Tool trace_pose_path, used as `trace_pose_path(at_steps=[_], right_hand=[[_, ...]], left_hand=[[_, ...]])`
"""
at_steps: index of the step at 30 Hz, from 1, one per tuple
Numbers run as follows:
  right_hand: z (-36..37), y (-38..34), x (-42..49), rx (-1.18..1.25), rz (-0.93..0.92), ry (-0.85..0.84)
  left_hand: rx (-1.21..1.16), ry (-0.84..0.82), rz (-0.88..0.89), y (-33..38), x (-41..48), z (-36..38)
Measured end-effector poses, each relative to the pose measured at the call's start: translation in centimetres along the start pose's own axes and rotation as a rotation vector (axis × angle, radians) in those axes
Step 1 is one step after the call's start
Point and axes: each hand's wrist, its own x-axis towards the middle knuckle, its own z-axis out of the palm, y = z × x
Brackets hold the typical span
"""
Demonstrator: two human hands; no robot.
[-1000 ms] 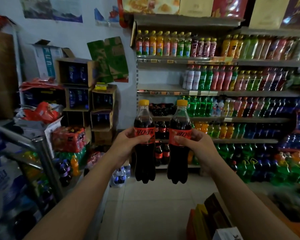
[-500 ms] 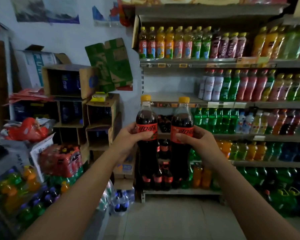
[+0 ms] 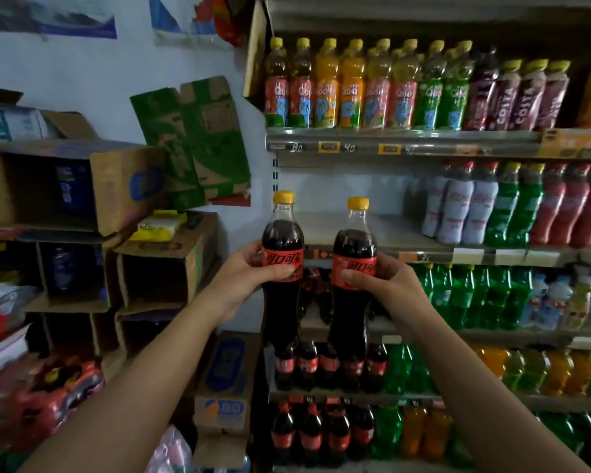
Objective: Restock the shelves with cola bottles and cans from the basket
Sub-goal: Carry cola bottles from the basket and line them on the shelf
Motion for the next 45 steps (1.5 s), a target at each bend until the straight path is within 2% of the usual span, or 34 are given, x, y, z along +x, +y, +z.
trace_pose_path(at_steps=[6,13,18,22,28,35,40,45], right_hand=[[-1.1,1.2,10.9,0.034,-0.034,0.001],[-2.9,2.9,21.6,0.034,-0.189,0.012],[-3.7,4.4,29.3,-0.027,-0.275,-0.072],[-3.5,6.0,33.9,-0.113,-0.315,-0.173],[-3.1,8.5,38.5,-0.186,-0.302,-0.265],[-2.0,9.9,42.7,-0.112,-0.207,-0.176],[-1.3,11.1,45.2,-0.117,-0.17,-0.105],[-0.9,12.3,46.5,-0.102,-0.163,-0.092]], left_hand=[[0.085,-0.049,0.054,-0.6,11.1,-0.9],[0.137,-0.073,0.153,-1.6,21.2,-1.3],[0.219,-0.083,0.268,-1.7,27.6,-1.4],[0.289,-0.117,0.29,-2.8,31.6,-1.8],[0.276,-0.12,0.195,-5.7,35.4,-3.6],[0.158,-0.071,0.053,-7.7,39.7,-6.5],[0.05,-0.008,0.019,-8.9,42.5,-7.1],[0.065,-0.079,0.028,-10.3,44.0,-6.9]])
